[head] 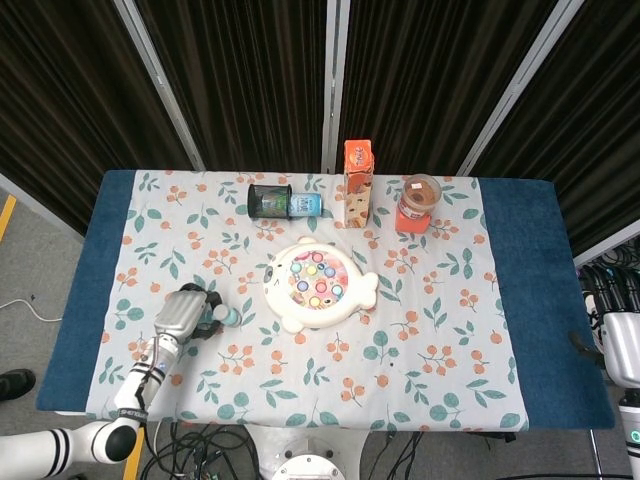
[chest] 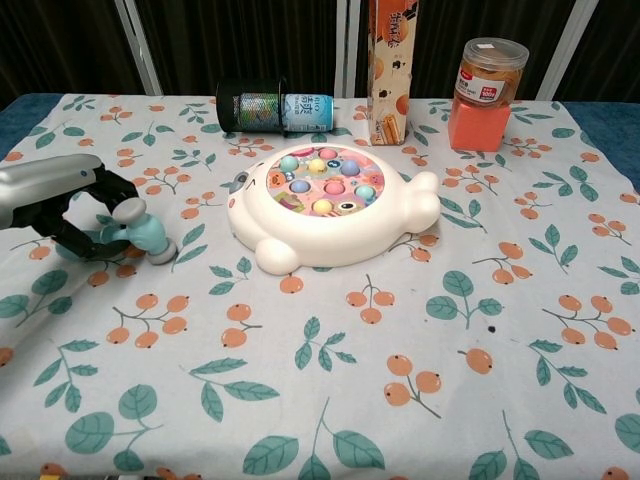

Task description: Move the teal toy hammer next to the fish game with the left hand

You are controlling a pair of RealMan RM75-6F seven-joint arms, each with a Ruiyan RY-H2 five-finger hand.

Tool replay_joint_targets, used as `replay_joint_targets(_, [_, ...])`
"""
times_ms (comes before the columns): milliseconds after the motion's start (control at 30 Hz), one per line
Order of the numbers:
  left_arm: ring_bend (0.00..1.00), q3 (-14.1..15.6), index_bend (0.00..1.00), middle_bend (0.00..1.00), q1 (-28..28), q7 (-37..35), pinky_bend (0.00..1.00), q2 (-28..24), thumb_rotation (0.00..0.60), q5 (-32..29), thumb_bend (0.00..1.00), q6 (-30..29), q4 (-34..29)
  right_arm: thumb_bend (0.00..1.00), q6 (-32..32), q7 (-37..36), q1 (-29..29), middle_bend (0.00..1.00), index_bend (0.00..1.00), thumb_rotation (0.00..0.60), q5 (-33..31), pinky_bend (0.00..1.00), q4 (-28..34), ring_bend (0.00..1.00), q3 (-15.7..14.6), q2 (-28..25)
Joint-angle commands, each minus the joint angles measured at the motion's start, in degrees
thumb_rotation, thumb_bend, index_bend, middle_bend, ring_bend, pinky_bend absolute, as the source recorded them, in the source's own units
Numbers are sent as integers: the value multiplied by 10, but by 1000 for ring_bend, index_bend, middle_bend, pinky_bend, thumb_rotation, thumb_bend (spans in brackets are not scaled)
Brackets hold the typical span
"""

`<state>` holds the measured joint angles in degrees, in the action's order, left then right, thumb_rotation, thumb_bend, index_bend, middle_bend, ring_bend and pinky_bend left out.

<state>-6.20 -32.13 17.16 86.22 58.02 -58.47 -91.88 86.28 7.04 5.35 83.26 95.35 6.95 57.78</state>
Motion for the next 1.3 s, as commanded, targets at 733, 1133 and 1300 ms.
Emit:
replay_joint_targets(733, [460,-43,632,615,-65,-175,551,-75,600,161,579,73,57,98,23,15,-16,115,0,600,11,14,17,0,-8,-4])
replay_joint_targets(1133, [513,-94,682,664,-196,-221,571,-52,600,166,597,195,136,98,31,24,-28,115,0,600,7,14,25,0,-13,-2])
replay_joint_targets(1300, [513,-103,682,664,-236,-214,573,-33,600,133,597,237,164,98,30,21,-29,115,0,600,7,14,23,0,-13,-2])
